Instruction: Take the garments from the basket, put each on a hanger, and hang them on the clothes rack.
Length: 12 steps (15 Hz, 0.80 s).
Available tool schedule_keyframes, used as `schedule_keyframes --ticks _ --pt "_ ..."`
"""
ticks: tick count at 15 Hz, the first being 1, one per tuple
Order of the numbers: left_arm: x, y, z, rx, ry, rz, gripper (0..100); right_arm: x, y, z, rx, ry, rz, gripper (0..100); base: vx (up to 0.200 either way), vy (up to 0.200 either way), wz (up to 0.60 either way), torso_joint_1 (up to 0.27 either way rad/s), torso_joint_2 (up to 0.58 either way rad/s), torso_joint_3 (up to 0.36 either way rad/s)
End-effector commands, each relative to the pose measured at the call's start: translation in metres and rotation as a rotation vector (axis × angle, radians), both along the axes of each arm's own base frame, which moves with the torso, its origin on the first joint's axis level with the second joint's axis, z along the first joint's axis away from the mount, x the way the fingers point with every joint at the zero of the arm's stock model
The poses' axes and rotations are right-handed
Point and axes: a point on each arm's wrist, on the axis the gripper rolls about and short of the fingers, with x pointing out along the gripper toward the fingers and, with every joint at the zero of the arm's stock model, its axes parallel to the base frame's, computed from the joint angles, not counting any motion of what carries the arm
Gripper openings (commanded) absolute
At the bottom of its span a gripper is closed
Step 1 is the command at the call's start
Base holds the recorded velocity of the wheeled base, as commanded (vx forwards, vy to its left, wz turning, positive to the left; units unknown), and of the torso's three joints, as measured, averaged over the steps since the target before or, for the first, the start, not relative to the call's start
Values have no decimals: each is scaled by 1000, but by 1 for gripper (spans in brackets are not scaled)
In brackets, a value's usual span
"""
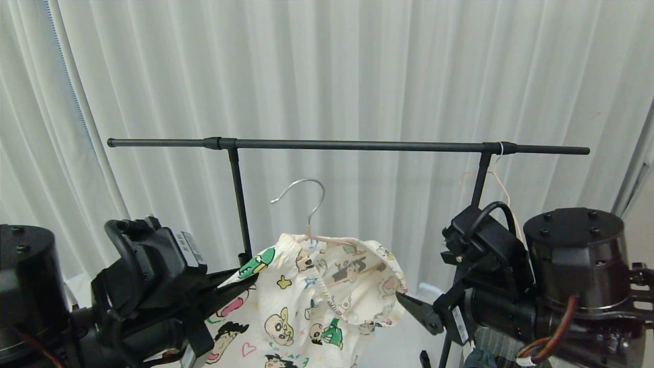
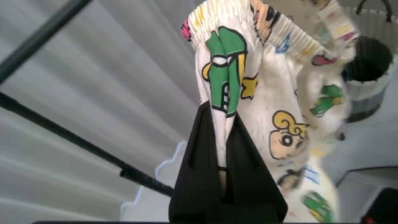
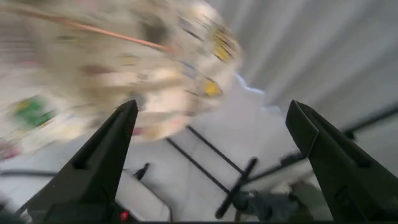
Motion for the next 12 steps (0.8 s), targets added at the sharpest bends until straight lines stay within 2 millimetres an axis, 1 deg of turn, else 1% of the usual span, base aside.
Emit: schedule_keyframes --ticks 1,4,5,8,12 --pt "3 -5 -5 -9 41 -41 0 -14 -1 13 30 -36 90 100 0 0 0 0 0 0" --pt "-4 -6 -5 -41 59 -141 0 -15 0 13 -7 -69 233 100 0 0 0 0 0 0" --pt "-5 -7 -5 -42 61 -151 0 -15 0 13 -14 -71 250 100 0 0 0 0 0 0" --pt "-17 -16 -7 -41 71 -251 0 -13 5 5 -71 -94 391 100 0 0 0 0 0 0" --pt "-28 -24 -13 -24 84 -340 0 -1 5 -8 -154 -134 529 100 0 0 0 0 0 0"
